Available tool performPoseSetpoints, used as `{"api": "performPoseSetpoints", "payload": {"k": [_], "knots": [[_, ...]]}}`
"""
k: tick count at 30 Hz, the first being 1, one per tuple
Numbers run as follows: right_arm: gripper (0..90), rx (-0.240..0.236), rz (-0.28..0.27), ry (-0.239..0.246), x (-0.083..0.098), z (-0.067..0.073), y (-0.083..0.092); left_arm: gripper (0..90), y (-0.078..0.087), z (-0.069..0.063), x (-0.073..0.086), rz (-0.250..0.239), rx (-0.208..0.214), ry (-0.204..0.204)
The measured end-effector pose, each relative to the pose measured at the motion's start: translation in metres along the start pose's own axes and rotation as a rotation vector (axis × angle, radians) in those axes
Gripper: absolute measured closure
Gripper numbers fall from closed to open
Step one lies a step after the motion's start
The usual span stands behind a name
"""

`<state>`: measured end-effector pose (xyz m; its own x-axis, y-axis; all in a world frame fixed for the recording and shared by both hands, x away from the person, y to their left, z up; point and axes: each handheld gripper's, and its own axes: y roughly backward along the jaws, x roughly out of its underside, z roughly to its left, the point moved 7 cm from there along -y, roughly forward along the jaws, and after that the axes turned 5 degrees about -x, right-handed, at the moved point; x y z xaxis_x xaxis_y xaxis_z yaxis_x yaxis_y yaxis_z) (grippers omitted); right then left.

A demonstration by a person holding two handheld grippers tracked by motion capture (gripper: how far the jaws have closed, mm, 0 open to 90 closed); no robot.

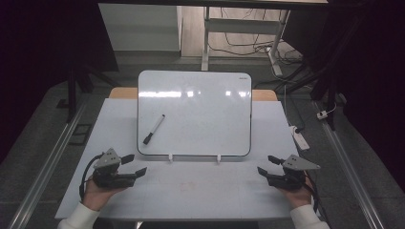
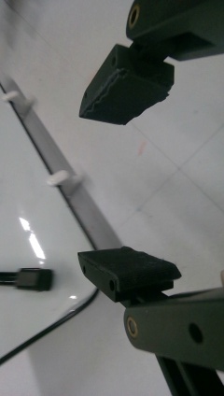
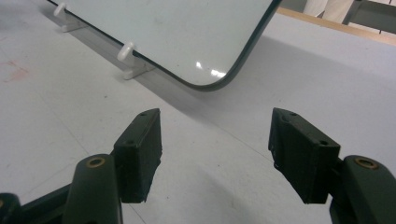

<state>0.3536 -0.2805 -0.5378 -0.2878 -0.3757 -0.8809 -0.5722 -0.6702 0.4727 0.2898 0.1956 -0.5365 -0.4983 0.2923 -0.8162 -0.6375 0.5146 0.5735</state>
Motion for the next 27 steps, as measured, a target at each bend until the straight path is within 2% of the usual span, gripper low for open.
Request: {"api": "performPoseSetpoints", "payload": {"k": [6, 12, 27], "knots": [[34.4, -0.003, 0.017, 0.008, 0.0039, -0.0010, -0.0020, 27.7, -0.0022, -0.0001, 0.0128, 0.017, -0.003, 0.012], [34.4, -0.012, 0.025, 0.031, 0.0032, 0.0031, -0.0044, 27.6, -0.0040, -0.0010, 0.0124, 0.018, -0.007, 0.001], [34.4, -0.019, 0.017, 0.040, 0.0004, 0.0057, -0.0045, 27.6, -0.0037, 0.0005, 0.0123, 0.016, -0.015, 0.002]]}}
